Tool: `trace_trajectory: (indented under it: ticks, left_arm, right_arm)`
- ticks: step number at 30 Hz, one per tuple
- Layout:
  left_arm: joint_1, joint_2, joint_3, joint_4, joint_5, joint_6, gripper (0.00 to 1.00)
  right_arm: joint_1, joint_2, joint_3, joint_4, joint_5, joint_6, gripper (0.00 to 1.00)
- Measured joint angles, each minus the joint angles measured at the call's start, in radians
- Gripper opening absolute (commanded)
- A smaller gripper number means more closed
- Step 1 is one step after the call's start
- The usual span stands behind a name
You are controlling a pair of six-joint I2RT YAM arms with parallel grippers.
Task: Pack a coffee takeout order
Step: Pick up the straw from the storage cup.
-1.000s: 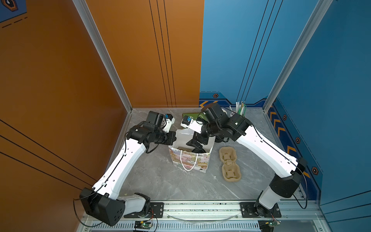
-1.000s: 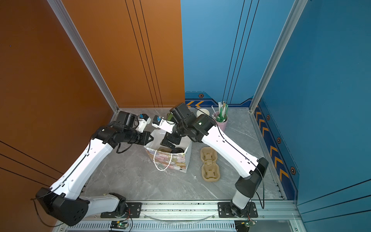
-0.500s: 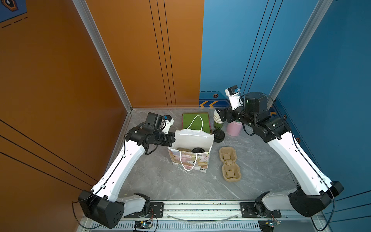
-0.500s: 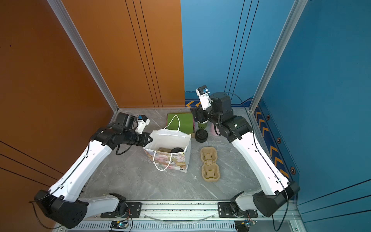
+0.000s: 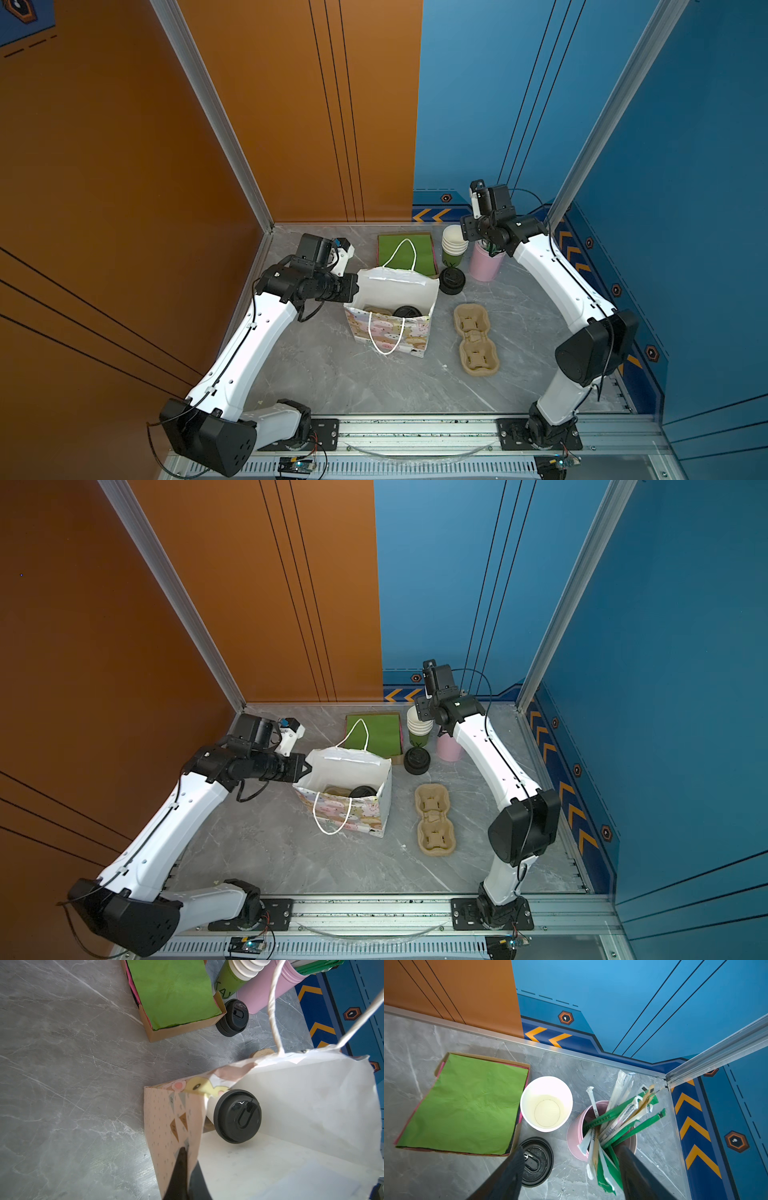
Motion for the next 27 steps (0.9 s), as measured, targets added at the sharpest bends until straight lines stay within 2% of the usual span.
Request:
trace_trajectory:
  ticks: [10,14,23,27]
  left_arm:
    - [0.008,-0.016,0.000,0.000,0.000,-0.002,0.16]
    - [0.008,-0.031,0.000,0.000,0.000,-0.002,0.19]
    - [0.008,-0.034,-0.006,0.000,0.000,-0.001,0.21]
    - [0.008,-0.034,-0.006,0.000,0.000,-0.001,0.22]
  right_arm:
    - [-0.025,0.142,0.109,-0.016,0.086,-0.026,0.61]
    - [-0.032,0.209,0.156,-0.022,0.101,-0.039,0.51]
    - [-0.055,0.313,0.235,-0.029,0.114,-0.059,0.37]
    - [-0.055,0.350,0.256,-0.029,0.127,-0.073,0.27]
